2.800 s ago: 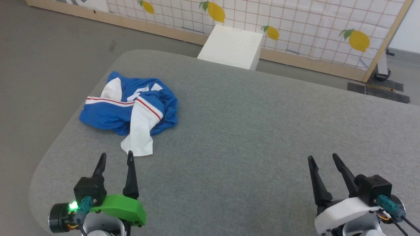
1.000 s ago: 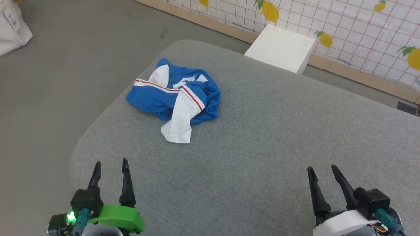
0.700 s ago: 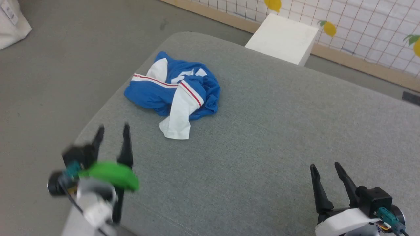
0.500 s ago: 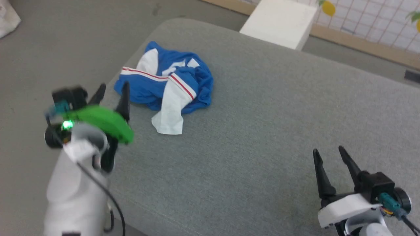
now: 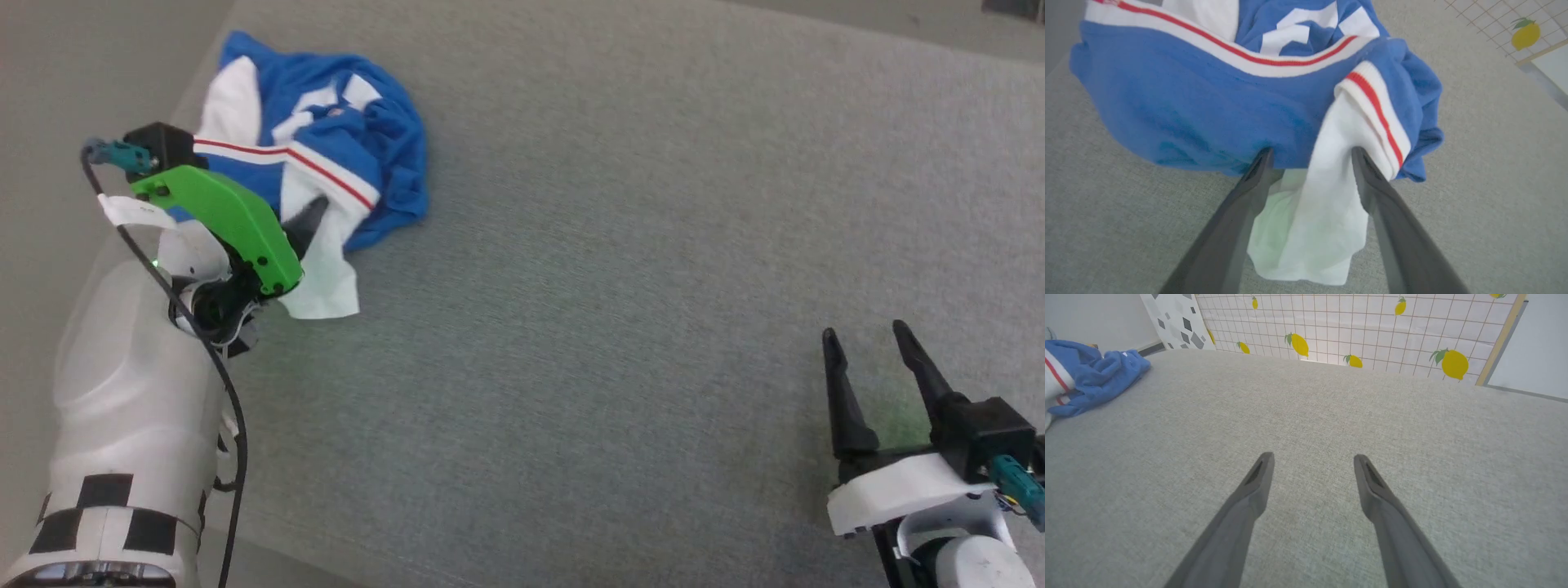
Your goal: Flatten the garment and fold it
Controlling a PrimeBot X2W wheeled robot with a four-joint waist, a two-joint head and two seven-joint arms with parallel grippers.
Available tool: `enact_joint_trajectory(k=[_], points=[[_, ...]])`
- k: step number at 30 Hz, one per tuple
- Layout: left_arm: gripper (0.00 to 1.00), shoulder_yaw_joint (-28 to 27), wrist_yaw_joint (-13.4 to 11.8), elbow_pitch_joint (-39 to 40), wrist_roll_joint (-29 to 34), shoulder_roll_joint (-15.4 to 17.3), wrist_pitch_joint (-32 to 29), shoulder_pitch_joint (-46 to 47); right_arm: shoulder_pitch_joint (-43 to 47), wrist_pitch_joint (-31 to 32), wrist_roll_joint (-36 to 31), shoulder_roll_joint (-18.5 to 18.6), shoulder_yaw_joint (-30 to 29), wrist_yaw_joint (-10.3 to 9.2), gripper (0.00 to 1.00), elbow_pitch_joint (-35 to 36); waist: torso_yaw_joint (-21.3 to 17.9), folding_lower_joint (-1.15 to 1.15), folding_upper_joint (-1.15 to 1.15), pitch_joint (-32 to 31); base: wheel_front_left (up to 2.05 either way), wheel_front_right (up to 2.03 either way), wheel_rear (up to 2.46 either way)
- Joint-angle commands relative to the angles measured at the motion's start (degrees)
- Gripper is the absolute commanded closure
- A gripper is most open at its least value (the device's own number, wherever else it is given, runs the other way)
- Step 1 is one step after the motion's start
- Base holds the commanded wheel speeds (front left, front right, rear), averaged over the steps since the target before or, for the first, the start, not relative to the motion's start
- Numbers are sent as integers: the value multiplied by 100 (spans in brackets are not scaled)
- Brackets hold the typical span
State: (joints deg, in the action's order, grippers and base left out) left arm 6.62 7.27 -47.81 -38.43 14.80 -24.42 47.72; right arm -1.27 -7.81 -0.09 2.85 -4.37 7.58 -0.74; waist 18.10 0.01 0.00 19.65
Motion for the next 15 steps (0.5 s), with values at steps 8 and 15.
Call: enact_joint_trajectory(k=[8, 15], points=[[100, 171, 21, -501, -135, -19, -86, 56, 46, 49, -18, 3, -65, -9, 0, 163, -340, -1, 0, 509, 0, 0, 0], [100, 399, 21, -63, -49, 166, 993, 379, 1, -61, 110, 3, 74, -9, 0, -91, -327, -1, 0, 90, 0, 0, 0]])
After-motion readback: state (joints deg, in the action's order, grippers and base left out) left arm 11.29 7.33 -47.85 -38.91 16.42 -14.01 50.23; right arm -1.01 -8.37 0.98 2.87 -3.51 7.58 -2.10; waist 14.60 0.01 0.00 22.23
